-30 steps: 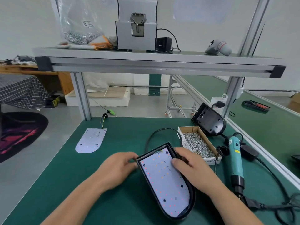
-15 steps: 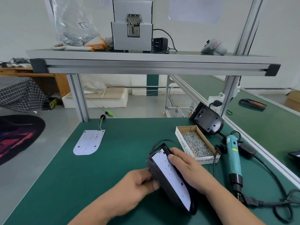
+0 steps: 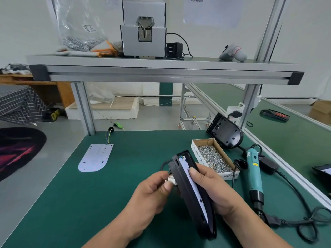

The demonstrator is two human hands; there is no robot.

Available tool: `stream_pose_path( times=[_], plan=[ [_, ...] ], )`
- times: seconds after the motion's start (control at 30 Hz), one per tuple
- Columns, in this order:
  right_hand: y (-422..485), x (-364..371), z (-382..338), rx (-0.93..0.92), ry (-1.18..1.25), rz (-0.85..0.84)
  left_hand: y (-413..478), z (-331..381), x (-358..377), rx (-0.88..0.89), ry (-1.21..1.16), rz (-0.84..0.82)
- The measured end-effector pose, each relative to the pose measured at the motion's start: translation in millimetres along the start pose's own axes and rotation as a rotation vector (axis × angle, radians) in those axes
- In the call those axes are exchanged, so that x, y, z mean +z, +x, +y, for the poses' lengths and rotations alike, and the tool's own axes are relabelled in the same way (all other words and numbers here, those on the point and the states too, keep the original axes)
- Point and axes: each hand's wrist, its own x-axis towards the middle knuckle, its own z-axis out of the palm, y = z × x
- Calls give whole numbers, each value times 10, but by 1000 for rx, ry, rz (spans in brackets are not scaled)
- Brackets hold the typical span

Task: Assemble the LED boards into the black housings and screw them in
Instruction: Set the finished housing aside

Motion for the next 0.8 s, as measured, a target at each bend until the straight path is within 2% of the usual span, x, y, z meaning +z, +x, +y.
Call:
stream_pose_path(
  times=[0.13,0.2,0.47,0.63,0.8],
  plan=[
    [-32,16,43,-67,-10,-53,13,32,-17,-48,-92,27],
    [-54,66,-18,-126,-42,-23,26,13,-18,-91,-84,54],
    [-279,-18,-457,-363,-190,393,28,-104,-129,-76,0,41],
    [-663,-443,-971,-538,-208,655,78,-205,-176,-81,65,61],
    [-1159,-1022,-1536,-583,-316,924,160,-286,-173,-146,26,101]
  ],
)
